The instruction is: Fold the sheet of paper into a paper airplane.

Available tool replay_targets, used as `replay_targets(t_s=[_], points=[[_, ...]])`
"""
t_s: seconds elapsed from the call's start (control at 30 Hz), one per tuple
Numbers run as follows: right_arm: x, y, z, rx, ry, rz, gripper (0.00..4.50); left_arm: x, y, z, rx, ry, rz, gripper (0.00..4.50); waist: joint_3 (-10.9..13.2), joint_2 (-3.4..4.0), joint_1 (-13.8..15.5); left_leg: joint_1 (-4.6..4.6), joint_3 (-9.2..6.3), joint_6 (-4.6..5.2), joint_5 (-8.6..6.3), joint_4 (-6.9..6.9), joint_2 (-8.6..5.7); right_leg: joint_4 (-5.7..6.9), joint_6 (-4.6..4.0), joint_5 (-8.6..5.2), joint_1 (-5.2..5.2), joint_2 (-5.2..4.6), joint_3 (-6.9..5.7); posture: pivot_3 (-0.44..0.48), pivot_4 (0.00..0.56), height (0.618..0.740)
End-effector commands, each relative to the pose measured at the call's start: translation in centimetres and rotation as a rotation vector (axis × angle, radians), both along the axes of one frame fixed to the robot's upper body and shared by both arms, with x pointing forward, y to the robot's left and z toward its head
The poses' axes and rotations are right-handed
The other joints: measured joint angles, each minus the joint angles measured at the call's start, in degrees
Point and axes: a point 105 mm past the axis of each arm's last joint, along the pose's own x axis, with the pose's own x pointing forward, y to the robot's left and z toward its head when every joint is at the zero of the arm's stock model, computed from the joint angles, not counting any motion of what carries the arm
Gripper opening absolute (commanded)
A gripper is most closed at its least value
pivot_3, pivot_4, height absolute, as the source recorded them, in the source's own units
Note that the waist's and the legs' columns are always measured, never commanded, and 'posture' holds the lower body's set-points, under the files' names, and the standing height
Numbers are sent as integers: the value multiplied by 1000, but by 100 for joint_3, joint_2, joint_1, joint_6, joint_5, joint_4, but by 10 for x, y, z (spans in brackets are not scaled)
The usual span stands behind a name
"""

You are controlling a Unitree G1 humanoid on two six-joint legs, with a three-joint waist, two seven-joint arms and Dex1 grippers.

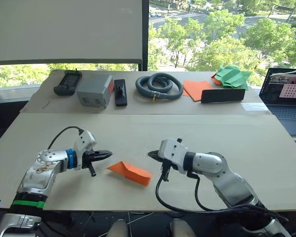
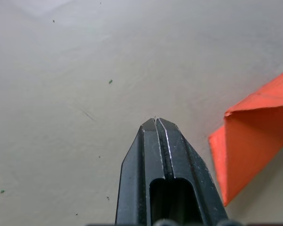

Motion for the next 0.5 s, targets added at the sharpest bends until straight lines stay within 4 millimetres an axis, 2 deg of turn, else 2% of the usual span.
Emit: replay_targets(t_s=[0.03, 0.07, 0.13, 0.27, 0.4, 0.5], points=[[-7, 0, 13, 60, -36, 4, 34, -13, -2, 20, -94, -12, 21, 0, 0, 0, 40, 5, 2, -4, -3, 0, 0, -9, -7, -6, 8, -1, 0, 0, 150, 711], [-8, -1, 10, 57, -30, -1, 34, -17, -2, 21, -109, -6, 25, 0, 1, 0, 50, 5, 2, -5, -3, 0, -1, -12, -7, -7, 12, -3, 0, 0, 150, 711], [-8, -2, 6, 67, -20, -21, 609, -23, -2, 25, -135, -2, 42, 0, 7, -5, 63, 3, 4, -7, -5, 0, 0, -25, -6, -7, 15, -5, -2, 0, 150, 711], [-3, -6, 0, 122, 21, -90, 1958, -32, -3, 27, -169, 9, 79, 0, 33, -2, 50, -3, 5, -13, -8, -3, 0, -44, -7, -7, 13, -10, -5, 0, 150, 711], [7, -14, -8, 157, 49, -206, 3349, -32, -6, 29, -198, -8, 126, 0, 51, 15, 47, -9, 5, -18, -11, -12, -1, -85, -7, -8, 10, -15, -6, 0, 150, 711], [8, -15, -3, 202, 45, -230, 4361, -30, -9, 34, -222, -39, 155, 0, 60, 15, 56, -19, 6, -18, -11, -5, -4, -86, -7, -7, 6, -17, -5, 0, 150, 711]])
